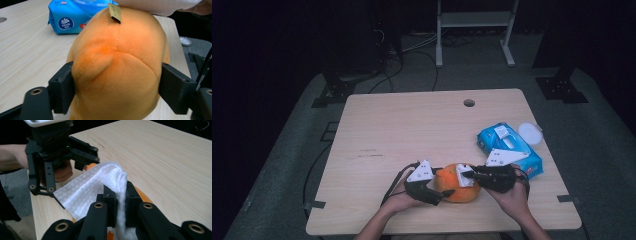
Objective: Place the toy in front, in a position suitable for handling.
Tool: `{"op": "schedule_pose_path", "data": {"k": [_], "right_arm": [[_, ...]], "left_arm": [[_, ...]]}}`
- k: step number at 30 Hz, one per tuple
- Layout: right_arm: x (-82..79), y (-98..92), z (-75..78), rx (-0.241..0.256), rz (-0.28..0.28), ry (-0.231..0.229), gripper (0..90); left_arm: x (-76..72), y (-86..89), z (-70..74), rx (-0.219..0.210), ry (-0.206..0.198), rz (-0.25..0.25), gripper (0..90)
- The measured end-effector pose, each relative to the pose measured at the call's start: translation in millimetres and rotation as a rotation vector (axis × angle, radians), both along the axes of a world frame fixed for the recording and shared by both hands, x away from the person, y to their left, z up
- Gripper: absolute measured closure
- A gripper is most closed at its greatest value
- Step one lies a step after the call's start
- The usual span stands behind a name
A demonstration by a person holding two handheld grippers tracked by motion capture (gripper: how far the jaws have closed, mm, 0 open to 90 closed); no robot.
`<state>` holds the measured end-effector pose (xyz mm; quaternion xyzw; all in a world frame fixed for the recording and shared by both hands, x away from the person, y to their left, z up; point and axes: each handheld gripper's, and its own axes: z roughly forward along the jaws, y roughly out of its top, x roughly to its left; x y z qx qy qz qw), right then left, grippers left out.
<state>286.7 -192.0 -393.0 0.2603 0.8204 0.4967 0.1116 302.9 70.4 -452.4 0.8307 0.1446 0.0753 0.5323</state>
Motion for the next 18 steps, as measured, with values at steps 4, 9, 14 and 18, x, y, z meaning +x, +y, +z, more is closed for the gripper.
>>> {"op": "schedule_pose_path", "data": {"k": [4,9,14,18], "right_arm": [[9.9,-17.4,-7.9,0.007,-0.043,0.037,82.2],[7.2,-15.8,-6.4,0.007,-0.053,0.035,82.2],[-1.8,6.6,1.4,0.002,0.011,-0.004,82.1],[1.7,-0.1,0.1,0.000,0.005,0.012,82.1]], "left_arm": [[0.7,0.7,-0.5,-0.008,0.010,-0.001,24.1],[-1.1,-4.0,0.5,-0.001,0.005,0.003,22.5],[-2.5,-3.9,0.3,0.007,0.001,0.010,22.4],[-2.0,-2.6,-2.5,-0.018,-0.003,0.004,19.3]]}}
